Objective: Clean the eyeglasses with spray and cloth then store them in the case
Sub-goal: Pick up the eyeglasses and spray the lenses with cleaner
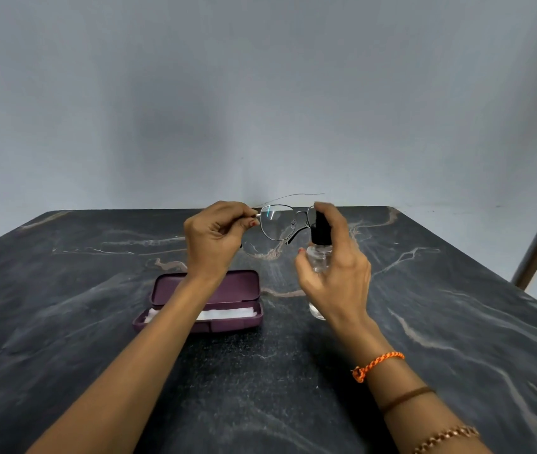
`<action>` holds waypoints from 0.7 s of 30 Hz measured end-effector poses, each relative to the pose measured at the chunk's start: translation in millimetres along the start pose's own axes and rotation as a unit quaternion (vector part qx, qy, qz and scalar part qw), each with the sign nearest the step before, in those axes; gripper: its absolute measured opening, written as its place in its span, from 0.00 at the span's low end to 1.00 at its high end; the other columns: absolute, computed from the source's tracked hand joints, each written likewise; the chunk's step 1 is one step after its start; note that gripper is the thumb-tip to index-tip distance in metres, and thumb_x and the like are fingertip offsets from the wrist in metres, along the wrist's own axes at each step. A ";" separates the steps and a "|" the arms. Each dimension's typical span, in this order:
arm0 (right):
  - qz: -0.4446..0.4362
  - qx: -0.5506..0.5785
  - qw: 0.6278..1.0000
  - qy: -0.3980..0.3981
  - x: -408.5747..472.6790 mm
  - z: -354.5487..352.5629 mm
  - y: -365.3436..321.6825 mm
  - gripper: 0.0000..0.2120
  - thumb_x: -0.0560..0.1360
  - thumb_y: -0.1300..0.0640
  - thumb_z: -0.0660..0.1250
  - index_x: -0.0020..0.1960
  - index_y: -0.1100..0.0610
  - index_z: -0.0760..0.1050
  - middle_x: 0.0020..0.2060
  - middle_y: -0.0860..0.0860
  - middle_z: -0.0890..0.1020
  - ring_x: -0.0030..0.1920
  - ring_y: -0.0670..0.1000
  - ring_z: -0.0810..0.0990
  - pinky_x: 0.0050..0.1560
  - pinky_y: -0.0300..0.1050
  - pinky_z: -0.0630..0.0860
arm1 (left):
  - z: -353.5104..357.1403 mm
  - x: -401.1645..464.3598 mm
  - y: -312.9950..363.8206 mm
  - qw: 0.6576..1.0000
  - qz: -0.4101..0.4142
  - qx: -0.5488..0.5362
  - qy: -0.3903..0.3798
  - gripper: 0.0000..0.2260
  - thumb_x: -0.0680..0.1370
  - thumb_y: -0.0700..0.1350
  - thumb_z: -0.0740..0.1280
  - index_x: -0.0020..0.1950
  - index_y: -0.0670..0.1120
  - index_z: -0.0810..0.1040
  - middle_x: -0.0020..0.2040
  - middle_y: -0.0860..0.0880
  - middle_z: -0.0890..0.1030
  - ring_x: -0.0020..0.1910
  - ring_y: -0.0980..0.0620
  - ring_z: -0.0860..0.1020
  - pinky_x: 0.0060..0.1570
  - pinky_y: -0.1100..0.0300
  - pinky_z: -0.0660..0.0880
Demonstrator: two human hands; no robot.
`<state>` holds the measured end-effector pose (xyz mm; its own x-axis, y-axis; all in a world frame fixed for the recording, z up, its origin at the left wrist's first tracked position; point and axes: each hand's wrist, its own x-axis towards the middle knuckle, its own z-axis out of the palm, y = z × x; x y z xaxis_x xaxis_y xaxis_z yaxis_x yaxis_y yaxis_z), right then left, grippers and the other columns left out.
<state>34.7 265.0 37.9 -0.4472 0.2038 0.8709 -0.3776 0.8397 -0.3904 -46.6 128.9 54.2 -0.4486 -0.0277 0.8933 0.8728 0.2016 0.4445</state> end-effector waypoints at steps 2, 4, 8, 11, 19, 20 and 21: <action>-0.003 -0.005 1.000 0.002 -0.9 0.8 0.1 0.31 0.63 0.62 0.68 0.64 0.52 0.63 0.51 0.54 0.83 0.23 0.44 0.67 0.25 0.27 0.61 | 0.8 -0.5 0.8 1.000 0.004 0.004 -0.004 0.05 0.66 0.28 0.71 0.40 0.33 0.81 0.39 0.47 0.79 0.37 0.70 0.77 0.40 0.73 0.76; -0.008 -0.011 1.000 0.002 -1.1 1.1 0.8 0.31 0.63 0.62 0.68 0.64 0.53 0.64 0.49 0.54 0.83 0.24 0.45 0.69 0.27 0.30 0.63 | 0.9 -0.5 0.9 1.000 0.005 0.008 -0.004 0.05 0.66 0.28 0.71 0.40 0.33 0.81 0.39 0.47 0.79 0.37 0.70 0.77 0.41 0.73 0.76; 0.002 -0.004 1.000 0.013 1.3 -0.3 4.1 0.27 0.62 0.63 0.69 0.58 0.52 0.66 0.41 0.53 0.84 0.27 0.44 0.72 0.30 0.33 0.67 | 0.3 -0.5 0.4 1.000 -0.002 0.004 0.002 0.05 0.66 0.27 0.71 0.40 0.32 0.81 0.38 0.46 0.79 0.37 0.70 0.77 0.40 0.74 0.75; 0.006 0.000 1.000 0.022 1.9 -2.0 5.0 0.27 0.62 0.62 0.68 0.58 0.51 0.65 0.41 0.53 0.84 0.29 0.44 0.73 0.32 0.32 0.67 | 0.2 -0.4 0.8 1.000 -0.003 0.000 0.002 0.05 0.66 0.27 0.70 0.40 0.32 0.81 0.38 0.46 0.79 0.37 0.70 0.77 0.39 0.74 0.75; -0.002 -0.013 1.000 -0.002 1.0 -2.3 4.0 0.27 0.61 0.62 0.68 0.58 0.51 0.65 0.36 0.52 0.83 0.27 0.43 0.69 0.26 0.26 0.59 | 1.1 -0.4 1.3 1.000 -0.004 -0.004 0.001 0.05 0.66 0.27 0.71 0.40 0.33 0.81 0.39 0.47 0.79 0.37 0.70 0.77 0.38 0.72 0.76; 0.003 -0.009 1.000 0.000 1.2 -2.5 4.0 0.27 0.61 0.62 0.68 0.58 0.51 0.65 0.37 0.52 0.83 0.28 0.42 0.69 0.27 0.26 0.59 | 1.1 -0.2 1.3 1.000 -0.003 -0.005 0.001 0.05 0.66 0.27 0.71 0.40 0.33 0.81 0.39 0.46 0.79 0.37 0.70 0.77 0.39 0.72 0.76; 0.009 -0.003 1.000 0.004 0.9 -2.5 4.2 0.27 0.62 0.62 0.68 0.58 0.50 0.65 0.37 0.52 0.83 0.27 0.42 0.69 0.27 0.25 0.59 | 1.1 -0.1 1.2 1.000 -0.002 -0.005 0.002 0.05 0.66 0.27 0.71 0.40 0.33 0.81 0.39 0.46 0.79 0.37 0.70 0.77 0.39 0.72 0.76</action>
<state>34.8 270.0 37.8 -0.4480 0.2230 0.8658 -0.3638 0.8391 -0.4044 -45.7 130.3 54.5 -0.4518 -0.0320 0.8915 0.8727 0.1913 0.4492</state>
